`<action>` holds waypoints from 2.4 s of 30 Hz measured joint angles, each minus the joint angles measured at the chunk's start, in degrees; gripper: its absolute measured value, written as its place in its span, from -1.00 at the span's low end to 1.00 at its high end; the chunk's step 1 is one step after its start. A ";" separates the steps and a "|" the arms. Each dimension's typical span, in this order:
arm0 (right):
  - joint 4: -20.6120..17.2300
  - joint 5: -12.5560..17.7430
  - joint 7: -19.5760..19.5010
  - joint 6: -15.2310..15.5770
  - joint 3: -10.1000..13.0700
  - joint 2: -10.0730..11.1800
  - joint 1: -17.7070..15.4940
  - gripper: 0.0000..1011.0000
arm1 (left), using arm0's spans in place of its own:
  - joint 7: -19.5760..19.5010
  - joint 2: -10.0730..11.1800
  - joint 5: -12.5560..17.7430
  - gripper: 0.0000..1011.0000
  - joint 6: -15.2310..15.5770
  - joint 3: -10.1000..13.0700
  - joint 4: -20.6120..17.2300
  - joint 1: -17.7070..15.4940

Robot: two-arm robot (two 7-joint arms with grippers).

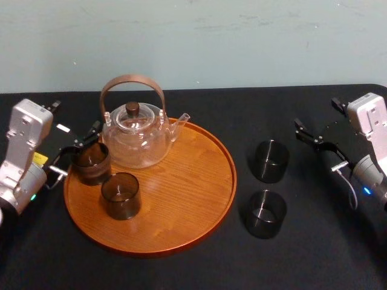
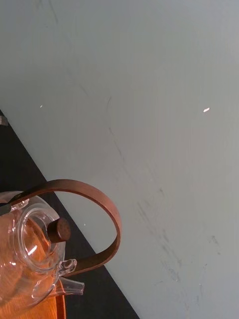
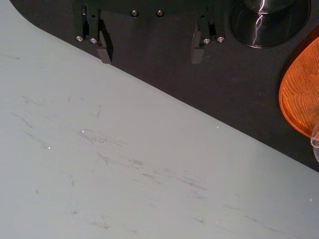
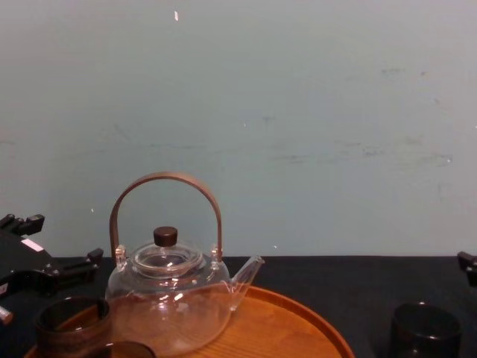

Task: Pick up the glass from the table and place it on the tray.

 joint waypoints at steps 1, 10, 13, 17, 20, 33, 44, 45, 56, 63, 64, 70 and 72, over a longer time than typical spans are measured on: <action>0.00 0.00 0.00 0.00 0.00 0.00 0.00 0.99 | 0.00 0.00 0.00 0.98 0.00 0.00 0.00 0.00; 0.00 0.00 0.00 0.00 0.00 0.00 0.00 0.99 | 0.00 0.00 0.00 0.98 0.00 0.00 0.00 0.00; 0.00 0.00 0.00 0.00 0.00 0.00 0.00 0.99 | 0.00 0.00 0.00 0.98 0.00 0.00 0.00 0.00; 0.00 0.00 0.00 0.00 0.00 0.00 0.00 0.99 | 0.00 0.00 0.00 0.98 0.00 0.00 0.00 0.00; 0.00 0.00 0.00 0.00 0.00 0.00 0.00 0.99 | 0.00 0.00 0.00 0.98 0.00 0.00 0.00 0.00; 0.00 0.00 0.00 0.00 0.00 0.00 0.00 0.99 | 0.00 0.00 0.00 0.98 0.00 0.00 0.00 0.00; 0.00 0.00 0.00 0.00 0.00 0.00 0.00 0.99 | 0.00 0.00 0.00 0.98 0.00 0.00 0.00 0.00; 0.00 0.00 0.00 0.00 0.00 0.00 0.00 0.99 | 0.00 0.00 0.00 0.98 0.00 0.00 0.00 0.00; -4.06 -0.26 3.60 1.67 0.43 1.18 -2.63 0.99 | 0.00 0.00 0.00 0.98 0.00 0.00 0.00 0.00; -8.88 0.29 4.12 3.65 1.61 2.22 -6.65 0.99 | 0.00 0.00 0.00 0.98 0.00 0.00 0.00 0.00; -9.39 0.37 4.12 3.83 1.76 2.31 -7.09 0.99 | 0.00 0.00 0.00 0.98 0.00 0.00 0.00 0.00; -14.37 0.78 3.78 5.86 3.17 3.34 -11.69 0.99 | 0.00 0.00 0.00 0.98 0.00 -0.01 0.00 0.00; -15.54 0.91 3.52 6.41 3.54 3.54 -12.92 0.99 | 0.00 0.00 0.00 0.98 0.00 0.00 0.00 0.00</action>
